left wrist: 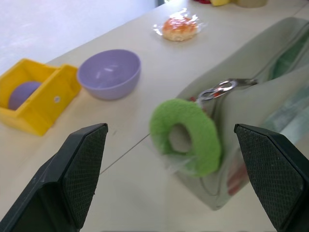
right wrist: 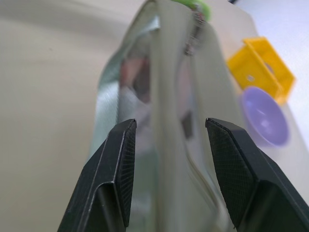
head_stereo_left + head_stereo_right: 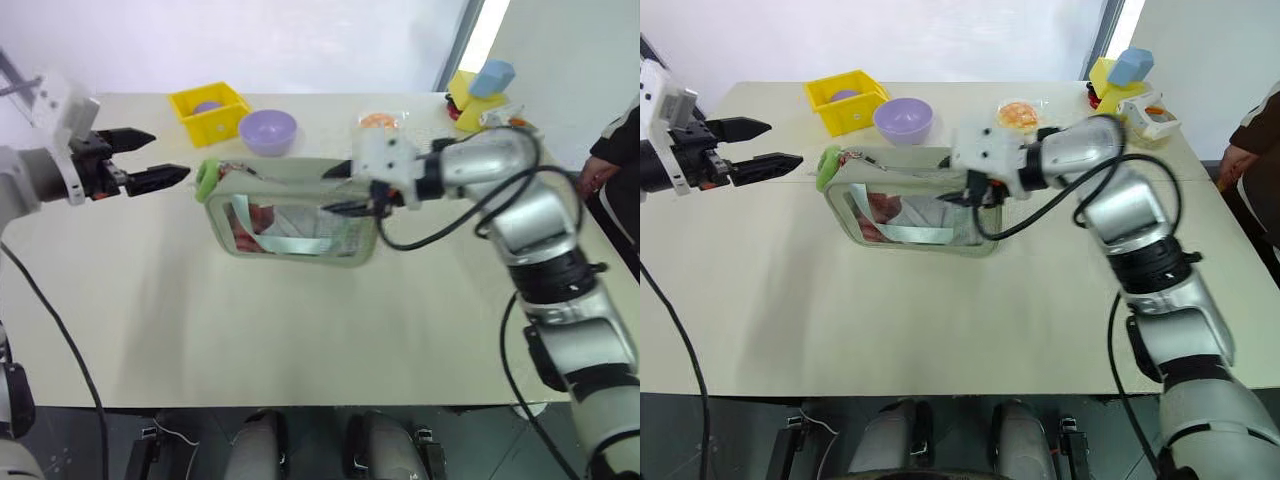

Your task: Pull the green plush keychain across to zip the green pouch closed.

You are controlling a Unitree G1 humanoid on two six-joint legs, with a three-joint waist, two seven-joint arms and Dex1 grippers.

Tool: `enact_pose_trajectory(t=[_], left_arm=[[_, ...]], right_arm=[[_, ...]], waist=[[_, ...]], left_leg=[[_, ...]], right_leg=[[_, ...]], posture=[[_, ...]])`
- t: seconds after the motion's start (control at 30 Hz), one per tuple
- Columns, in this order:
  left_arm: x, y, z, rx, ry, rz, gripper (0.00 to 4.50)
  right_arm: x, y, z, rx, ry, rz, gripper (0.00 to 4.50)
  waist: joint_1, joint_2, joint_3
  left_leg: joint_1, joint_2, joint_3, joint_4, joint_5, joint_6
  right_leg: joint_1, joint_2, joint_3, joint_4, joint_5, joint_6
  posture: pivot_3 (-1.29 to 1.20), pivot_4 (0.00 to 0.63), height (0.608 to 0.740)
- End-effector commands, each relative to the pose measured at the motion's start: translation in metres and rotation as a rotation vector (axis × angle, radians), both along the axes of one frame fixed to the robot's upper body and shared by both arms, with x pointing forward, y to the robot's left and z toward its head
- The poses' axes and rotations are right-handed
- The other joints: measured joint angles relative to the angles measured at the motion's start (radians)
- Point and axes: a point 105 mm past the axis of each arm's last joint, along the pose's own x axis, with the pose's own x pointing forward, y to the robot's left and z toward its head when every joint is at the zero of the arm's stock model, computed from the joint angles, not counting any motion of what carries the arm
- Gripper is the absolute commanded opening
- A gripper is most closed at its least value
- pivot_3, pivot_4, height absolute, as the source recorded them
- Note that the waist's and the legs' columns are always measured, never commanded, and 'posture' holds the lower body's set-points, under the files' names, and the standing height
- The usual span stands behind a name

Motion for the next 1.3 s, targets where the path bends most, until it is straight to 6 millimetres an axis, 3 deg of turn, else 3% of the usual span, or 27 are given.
enact_pose_trajectory(t=[0.03, 0.2, 0.33, 0.43, 0.53, 0.57, 0.9, 1.0, 1.23, 1.3], left_arm=[[-0.003, 0.005, 0.014, 0.030, -0.061, 0.004, 4.50], [0.009, 0.007, 0.011, 0.027, -0.068, 0.015, 4.50], [0.018, 0.013, 0.007, 0.041, -0.064, 0.032, 4.50], [0.023, 0.015, -0.002, 0.056, -0.048, 0.026, 4.50], [0.029, 0.007, -0.009, 0.033, -0.031, -0.004, 4.50], [0.031, 0.004, -0.012, 0.028, -0.026, -0.013, 4.50], [0.043, -0.024, -0.038, 0.034, 0.003, -0.091, 4.50], [0.042, -0.023, -0.027, -0.005, -0.017, -0.095, 3.67], [0.039, -0.021, -0.012, -0.026, -0.036, -0.097, 0.09], [0.032, -0.027, 0.002, -0.050, -0.047, -0.155, 0.03]], right_arm=[[-0.016, -0.004, 0.009, 0.001, -0.017, 0.022, 2.48], [-0.010, -0.007, -0.022, -0.026, 0.028, -0.023, 2.48], [-0.001, -0.005, -0.031, -0.007, 0.022, -0.044, 2.48], [0.000, -0.003, -0.035, -0.002, 0.023, -0.032, 1.64], [-0.002, -0.002, -0.035, 0.007, 0.020, -0.008, 0.14], [-0.003, -0.001, -0.035, 0.004, 0.018, -0.001, 0.02], [-0.006, 0.002, -0.039, -0.001, 0.015, 0.019, 0.02], [-0.004, 0.003, -0.036, 0.014, 0.012, 0.007, 0.00], [0.000, 0.003, -0.035, 0.033, 0.010, -0.009, 0.00], [0.001, 0.003, -0.035, 0.037, 0.009, -0.015, 0.00]], waist=[[-0.001, 0.000, 0.000], [-0.001, 0.000, 0.000], [-0.002, 0.000, 0.000], [-0.002, 0.000, 0.000], [0.000, 0.000, 0.000], [0.001, 0.000, 0.000], [-0.004, -0.001, 0.000], [-0.003, -0.001, 0.000], [-0.003, -0.001, 0.000], [-0.003, -0.001, 0.000]], left_leg=[[0.000, 0.000, 0.000, 0.000, 0.000, 0.000], [0.000, 0.000, 0.000, 0.000, 0.000, 0.000], [0.000, 0.000, 0.000, 0.000, 0.000, 0.000], [0.000, 0.000, 0.001, 0.000, 0.000, 0.000], [0.000, 0.000, 0.001, 0.001, 0.000, 0.000], [0.000, 0.000, 0.001, 0.001, 0.000, 0.000], [0.001, 0.000, 0.000, 0.001, 0.000, 0.000], [0.001, 0.000, 0.000, 0.001, 0.000, 0.000], [0.001, 0.000, 0.000, 0.001, 0.000, 0.000], [0.001, 0.000, 0.000, 0.001, 0.000, 0.000]], right_leg=[[0.000, 0.000, 0.000, 0.000, 0.000, 0.000], [0.000, 0.000, 0.000, 0.000, 0.000, 0.000], [0.000, 0.000, 0.000, 0.001, 0.000, 0.000], [0.000, 0.000, 0.000, 0.000, 0.000, 0.000], [0.000, 0.000, 0.000, 0.001, 0.000, 0.000], [0.000, 0.000, 0.000, 0.001, 0.000, 0.000], [0.001, 0.000, 0.000, 0.001, 0.000, 0.000], [0.001, 0.000, 0.000, 0.001, 0.000, 0.000], [0.001, 0.000, 0.000, 0.001, 0.000, 0.000], [0.001, 0.000, 0.000, 0.001, 0.000, 0.000]], posture=[[0.00, 0.150, 0.739], [0.00, 0.150, 0.739], [0.00, 0.150, 0.739], [0.00, 0.150, 0.739], [0.00, 0.150, 0.739], [0.00, 0.150, 0.739], [0.00, 0.150, 0.739], [0.00, 0.150, 0.739], [0.00, 0.150, 0.739], [0.00, 0.150, 0.739]])
